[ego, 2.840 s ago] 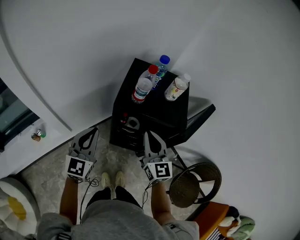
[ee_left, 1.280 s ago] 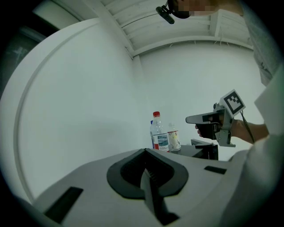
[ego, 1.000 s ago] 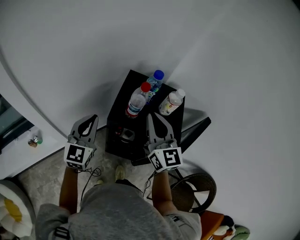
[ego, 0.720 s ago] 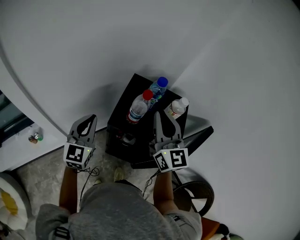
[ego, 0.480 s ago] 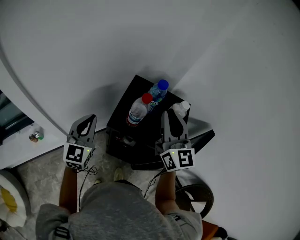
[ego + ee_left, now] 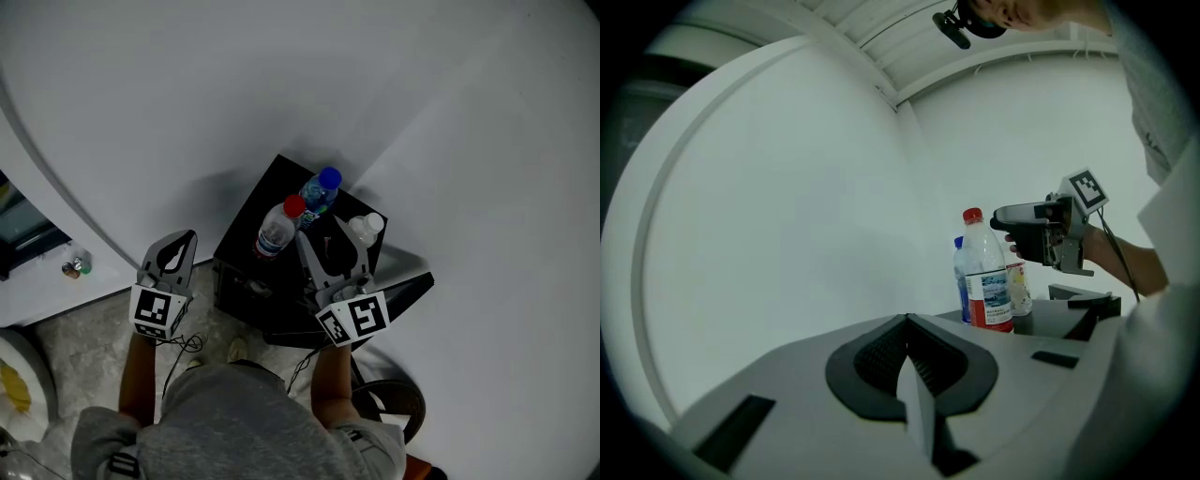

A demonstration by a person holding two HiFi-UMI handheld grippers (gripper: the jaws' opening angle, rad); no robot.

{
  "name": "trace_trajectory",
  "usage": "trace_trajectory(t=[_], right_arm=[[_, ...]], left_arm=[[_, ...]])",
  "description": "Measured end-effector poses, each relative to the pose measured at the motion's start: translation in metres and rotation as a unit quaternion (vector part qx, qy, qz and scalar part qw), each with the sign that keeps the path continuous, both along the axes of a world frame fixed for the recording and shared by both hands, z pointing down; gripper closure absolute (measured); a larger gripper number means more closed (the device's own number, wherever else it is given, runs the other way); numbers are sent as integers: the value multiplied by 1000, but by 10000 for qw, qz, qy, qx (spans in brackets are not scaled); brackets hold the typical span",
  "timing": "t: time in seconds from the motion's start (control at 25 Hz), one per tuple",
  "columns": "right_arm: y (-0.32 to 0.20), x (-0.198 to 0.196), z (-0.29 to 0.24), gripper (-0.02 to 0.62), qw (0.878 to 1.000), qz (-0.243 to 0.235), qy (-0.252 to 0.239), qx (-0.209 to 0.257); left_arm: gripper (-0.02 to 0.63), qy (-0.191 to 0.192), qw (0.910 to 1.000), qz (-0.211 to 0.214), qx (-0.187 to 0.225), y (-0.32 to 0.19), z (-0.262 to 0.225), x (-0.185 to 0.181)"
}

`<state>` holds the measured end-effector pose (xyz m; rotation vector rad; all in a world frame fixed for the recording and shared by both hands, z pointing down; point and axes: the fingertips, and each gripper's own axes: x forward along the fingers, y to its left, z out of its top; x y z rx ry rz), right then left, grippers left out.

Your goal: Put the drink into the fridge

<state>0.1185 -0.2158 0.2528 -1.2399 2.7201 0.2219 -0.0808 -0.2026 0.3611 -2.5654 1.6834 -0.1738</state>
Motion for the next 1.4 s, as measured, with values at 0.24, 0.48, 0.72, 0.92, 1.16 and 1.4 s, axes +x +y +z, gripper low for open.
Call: trace_trajectory(t=[0.24, 0.48, 0.72, 0.92, 1.16, 1.4], right_arm=[[-6, -15, -2, 382, 9995, -316, 55, 39], [-12, -30, -4, 382, 9985, -521, 130, 54], [-19, -42, -3, 382, 9981, -576, 184, 79], [-21, -45, -4, 388, 9984, -512, 185, 134], [-22, -45, -8, 426, 9990, -445, 58, 56], [-18, -43, -10, 442, 9995, -284, 79, 85]], left_arm=[[604, -18, 9998, -184, -22, 0, 2, -7], [604, 5, 9994, -347, -24, 1, 3, -18], [604, 4, 9992, -409, -32, 2, 6, -25], [604, 4, 9989, -469, -31, 0, 6, -32], [604, 26, 9991, -428, -43, 0, 6, -36], [604, 54, 9994, -345, -24, 2, 5, -37]])
